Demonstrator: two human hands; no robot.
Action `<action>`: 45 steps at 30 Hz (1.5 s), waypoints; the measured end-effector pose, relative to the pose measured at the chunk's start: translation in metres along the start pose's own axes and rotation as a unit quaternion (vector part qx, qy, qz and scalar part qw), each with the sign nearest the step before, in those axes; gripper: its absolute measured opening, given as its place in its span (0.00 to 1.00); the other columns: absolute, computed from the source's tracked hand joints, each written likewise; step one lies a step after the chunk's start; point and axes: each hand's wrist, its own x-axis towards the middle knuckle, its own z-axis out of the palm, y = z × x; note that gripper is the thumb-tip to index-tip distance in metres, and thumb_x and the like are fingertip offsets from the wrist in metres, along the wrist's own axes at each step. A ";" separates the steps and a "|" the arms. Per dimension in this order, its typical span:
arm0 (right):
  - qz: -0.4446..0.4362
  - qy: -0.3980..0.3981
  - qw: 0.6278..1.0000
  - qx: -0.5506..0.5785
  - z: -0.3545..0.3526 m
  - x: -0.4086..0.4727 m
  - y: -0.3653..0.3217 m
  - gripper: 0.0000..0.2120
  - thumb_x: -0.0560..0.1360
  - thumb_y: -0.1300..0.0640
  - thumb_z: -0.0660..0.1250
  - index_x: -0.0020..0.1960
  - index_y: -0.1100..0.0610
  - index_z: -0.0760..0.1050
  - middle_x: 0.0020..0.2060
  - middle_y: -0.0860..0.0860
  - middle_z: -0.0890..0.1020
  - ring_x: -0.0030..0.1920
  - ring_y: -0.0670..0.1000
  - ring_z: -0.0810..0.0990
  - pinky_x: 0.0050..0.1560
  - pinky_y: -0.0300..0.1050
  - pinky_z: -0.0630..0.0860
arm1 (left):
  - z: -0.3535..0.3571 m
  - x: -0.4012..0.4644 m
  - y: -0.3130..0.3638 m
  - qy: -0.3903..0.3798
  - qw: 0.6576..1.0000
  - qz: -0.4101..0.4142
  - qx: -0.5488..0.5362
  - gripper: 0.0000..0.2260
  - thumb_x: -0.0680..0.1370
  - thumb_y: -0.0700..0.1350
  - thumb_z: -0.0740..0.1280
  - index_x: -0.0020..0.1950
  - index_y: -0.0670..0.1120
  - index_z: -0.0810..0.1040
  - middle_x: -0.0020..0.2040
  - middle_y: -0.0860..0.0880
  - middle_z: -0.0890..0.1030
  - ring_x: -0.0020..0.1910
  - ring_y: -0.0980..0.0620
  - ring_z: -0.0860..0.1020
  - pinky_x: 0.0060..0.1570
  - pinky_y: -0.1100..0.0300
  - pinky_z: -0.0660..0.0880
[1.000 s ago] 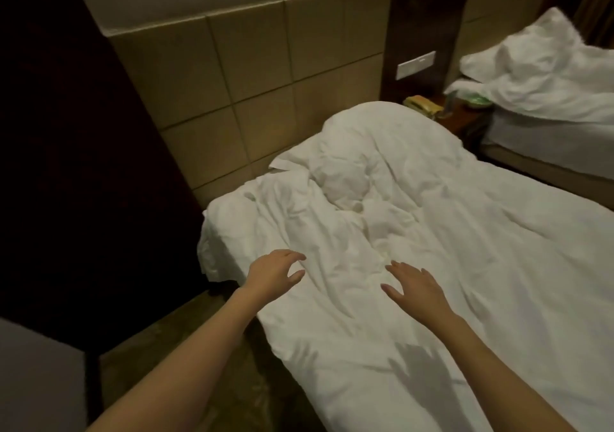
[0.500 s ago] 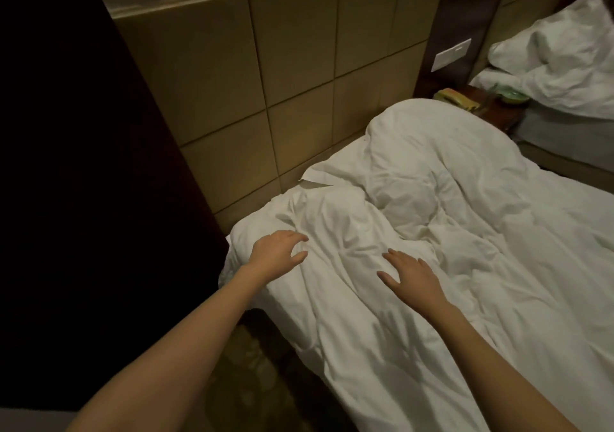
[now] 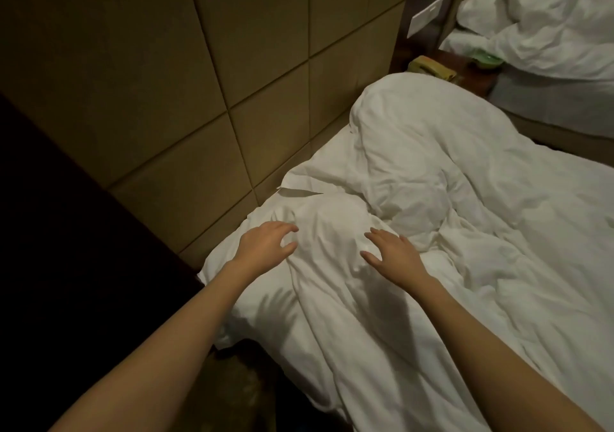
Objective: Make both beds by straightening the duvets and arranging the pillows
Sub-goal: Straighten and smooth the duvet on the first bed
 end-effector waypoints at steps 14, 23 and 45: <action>0.025 -0.017 0.999 0.026 0.055 0.198 0.006 0.29 0.76 0.38 0.59 0.71 0.52 0.67 0.73 0.52 0.66 0.72 0.54 0.64 0.69 0.50 0.60 | 0.078 0.208 -0.067 -0.140 0.989 0.024 -0.037 0.20 0.79 0.57 0.60 0.71 0.56 0.66 0.71 0.54 0.68 0.69 0.53 0.66 0.62 0.56 0.67; 0.101 0.022 0.992 0.078 0.090 0.200 0.015 0.28 0.72 0.36 0.64 0.69 0.48 0.71 0.65 0.60 0.72 0.64 0.61 0.72 0.59 0.56 0.71 | 0.139 0.231 -0.068 -0.220 0.967 0.011 -0.130 0.26 0.78 0.64 0.55 0.76 0.61 0.55 0.75 0.52 0.63 0.73 0.49 0.62 0.74 0.50 0.50; 0.001 0.016 0.971 0.240 0.095 0.141 -0.212 0.14 0.72 0.47 0.70 0.54 0.54 0.78 0.39 0.44 0.69 0.39 0.48 0.71 0.40 0.40 0.66 | 0.032 0.030 -0.215 -0.127 0.946 -0.101 -0.282 0.13 0.77 0.57 0.65 0.58 0.53 0.75 0.51 0.48 0.81 0.53 0.48 0.77 0.53 0.52 0.74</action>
